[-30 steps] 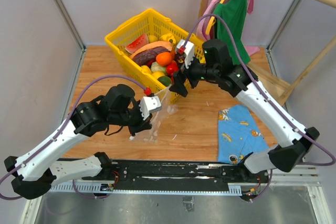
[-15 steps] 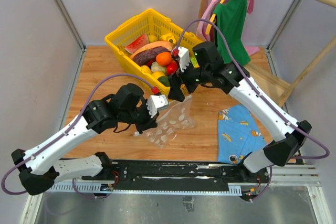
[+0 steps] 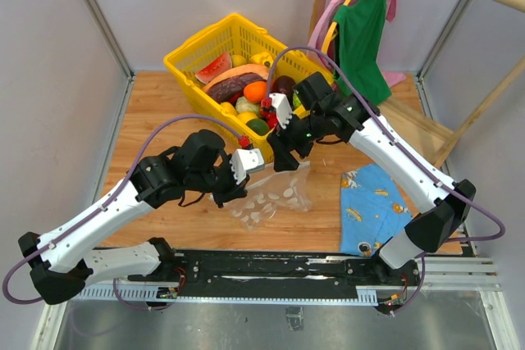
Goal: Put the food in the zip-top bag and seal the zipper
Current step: Open the zipper of the food storage bag.
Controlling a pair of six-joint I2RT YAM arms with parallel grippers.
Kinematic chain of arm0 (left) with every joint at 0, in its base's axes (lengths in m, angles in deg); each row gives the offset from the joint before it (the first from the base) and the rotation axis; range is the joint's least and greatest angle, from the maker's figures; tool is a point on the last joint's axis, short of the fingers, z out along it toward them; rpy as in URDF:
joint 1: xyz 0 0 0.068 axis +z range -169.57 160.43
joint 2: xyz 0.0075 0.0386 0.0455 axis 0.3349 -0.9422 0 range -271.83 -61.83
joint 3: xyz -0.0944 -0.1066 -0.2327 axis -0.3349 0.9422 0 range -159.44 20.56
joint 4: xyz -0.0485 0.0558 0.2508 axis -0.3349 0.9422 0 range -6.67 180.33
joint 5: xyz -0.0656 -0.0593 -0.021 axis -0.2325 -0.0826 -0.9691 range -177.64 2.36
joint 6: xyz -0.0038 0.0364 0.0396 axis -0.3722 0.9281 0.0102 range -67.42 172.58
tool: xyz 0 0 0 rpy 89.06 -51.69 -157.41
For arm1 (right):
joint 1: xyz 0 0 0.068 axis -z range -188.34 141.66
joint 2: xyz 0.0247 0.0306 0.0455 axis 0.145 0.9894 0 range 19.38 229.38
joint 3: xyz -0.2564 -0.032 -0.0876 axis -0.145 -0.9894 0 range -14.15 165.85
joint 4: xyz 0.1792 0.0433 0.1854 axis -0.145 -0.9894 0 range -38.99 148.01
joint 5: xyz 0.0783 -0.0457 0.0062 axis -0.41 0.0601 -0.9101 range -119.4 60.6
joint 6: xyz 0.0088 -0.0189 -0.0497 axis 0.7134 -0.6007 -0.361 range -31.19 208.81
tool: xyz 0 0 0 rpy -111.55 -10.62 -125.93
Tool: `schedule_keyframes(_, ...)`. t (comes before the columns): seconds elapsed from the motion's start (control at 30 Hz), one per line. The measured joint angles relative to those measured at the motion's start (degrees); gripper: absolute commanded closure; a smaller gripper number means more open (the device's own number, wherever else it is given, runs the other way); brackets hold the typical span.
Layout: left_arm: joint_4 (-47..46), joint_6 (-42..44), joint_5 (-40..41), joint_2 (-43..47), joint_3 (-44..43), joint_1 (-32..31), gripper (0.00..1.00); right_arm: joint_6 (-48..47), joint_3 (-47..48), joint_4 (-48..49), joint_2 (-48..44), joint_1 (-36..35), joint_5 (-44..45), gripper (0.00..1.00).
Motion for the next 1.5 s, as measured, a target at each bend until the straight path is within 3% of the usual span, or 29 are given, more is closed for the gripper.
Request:
schedule_keyframes(0.07, -0.09, 0.26, 0.15, -0.04, -0.02, 0.00, 0.99, -1.01, 0.00, -0.81, 0.04, -0.02, -0.57, 0.50)
schedule_keyframes(0.2, -0.31, 0.48, 1.51, -0.09, -0.37, -0.02, 0.91, -2.25, -0.02, -1.60, 0.04, -0.37, -1.42, 0.91)
schedule_keyframes(0.27, -0.52, 0.33, 2.99, -0.31, -0.79, -0.04, 0.86, -1.99, -0.02, -1.51, -0.04, -0.79, -1.68, 0.99)
schedule_keyframes(0.43, -1.49, -0.94, 7.87, -0.94, -1.84, -0.13, 0.59, 0.55, -2.03, 2.62, -1.75, -2.10, 0.24, 0.99)
schedule_keyframes(0.73, -8.13, -10.62, 21.94, 1.64, -2.05, -0.26, 0.31, 12.24, -16.98, 21.57, -13.00, -4.98, 17.53, 0.99)
schedule_keyframes(1.03, -12.17, -33.14, 30.62, 5.38, -2.23, -0.28, 0.24, 20.96, -24.55, 34.99, -16.00, -6.21, 27.08, 0.99)
schedule_keyframes(1.33, -3.48, -60.19, 40.65, 5.27, -2.29, -0.28, 0.23, 27.61, -27.87, 43.08, -16.06, -9.01, 30.93, 0.99)
schedule_keyframes(1.5, -1.57, -69.51, 42.86, 6.64, -1.38, -0.28, 0.22, 30.14, -29.40, 45.13, -16.06, -9.03, 31.98, 0.99)
